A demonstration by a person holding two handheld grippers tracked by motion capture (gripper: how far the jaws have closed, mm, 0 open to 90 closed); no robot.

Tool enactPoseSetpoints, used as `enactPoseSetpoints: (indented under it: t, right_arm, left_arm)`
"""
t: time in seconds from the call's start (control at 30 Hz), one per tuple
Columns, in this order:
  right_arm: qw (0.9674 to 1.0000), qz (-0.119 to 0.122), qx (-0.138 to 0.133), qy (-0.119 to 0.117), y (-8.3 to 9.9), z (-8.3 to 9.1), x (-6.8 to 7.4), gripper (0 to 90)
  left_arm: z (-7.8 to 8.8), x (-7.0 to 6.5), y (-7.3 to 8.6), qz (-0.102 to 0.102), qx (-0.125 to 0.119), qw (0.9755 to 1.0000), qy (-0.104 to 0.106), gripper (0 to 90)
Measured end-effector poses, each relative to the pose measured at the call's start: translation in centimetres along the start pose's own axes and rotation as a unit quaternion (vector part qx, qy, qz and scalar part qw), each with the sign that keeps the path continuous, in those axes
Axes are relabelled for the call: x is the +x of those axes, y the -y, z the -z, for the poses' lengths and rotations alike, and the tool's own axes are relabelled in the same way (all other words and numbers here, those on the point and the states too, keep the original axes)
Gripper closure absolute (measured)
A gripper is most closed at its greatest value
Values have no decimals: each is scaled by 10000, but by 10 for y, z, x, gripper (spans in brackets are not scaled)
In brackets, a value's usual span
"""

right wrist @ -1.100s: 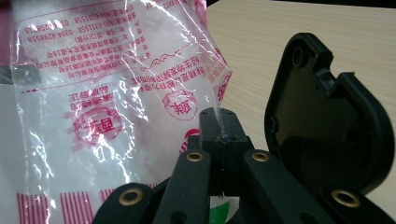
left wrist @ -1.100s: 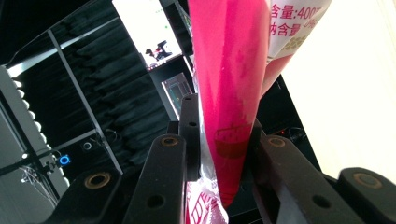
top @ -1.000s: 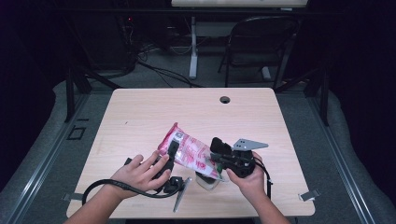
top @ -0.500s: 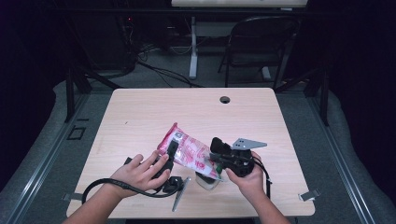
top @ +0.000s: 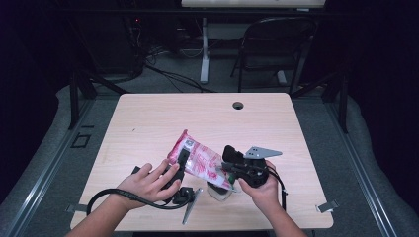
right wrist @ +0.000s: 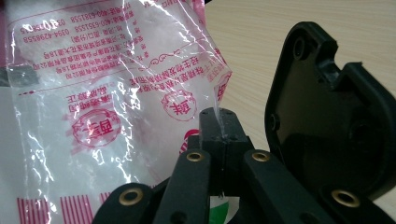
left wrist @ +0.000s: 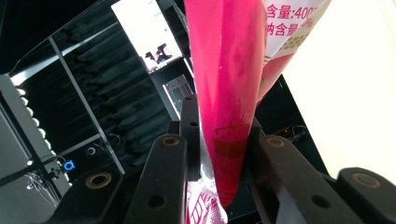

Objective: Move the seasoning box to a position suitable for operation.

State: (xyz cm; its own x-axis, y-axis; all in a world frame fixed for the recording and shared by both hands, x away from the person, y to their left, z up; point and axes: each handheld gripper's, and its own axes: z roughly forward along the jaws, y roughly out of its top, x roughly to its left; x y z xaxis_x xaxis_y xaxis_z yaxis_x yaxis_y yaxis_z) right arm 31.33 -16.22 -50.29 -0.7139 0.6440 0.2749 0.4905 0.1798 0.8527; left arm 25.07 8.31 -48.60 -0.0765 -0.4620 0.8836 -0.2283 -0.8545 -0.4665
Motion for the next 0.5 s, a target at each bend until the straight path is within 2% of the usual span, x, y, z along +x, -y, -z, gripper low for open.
enactPoseSetpoints:
  t: [0.5]
  right_arm:
    - [10000, 16, -41, 37, 0, 1, -1, 900]
  left_arm:
    - [-1, 3, 0, -59, -75, 9999, -95, 793]
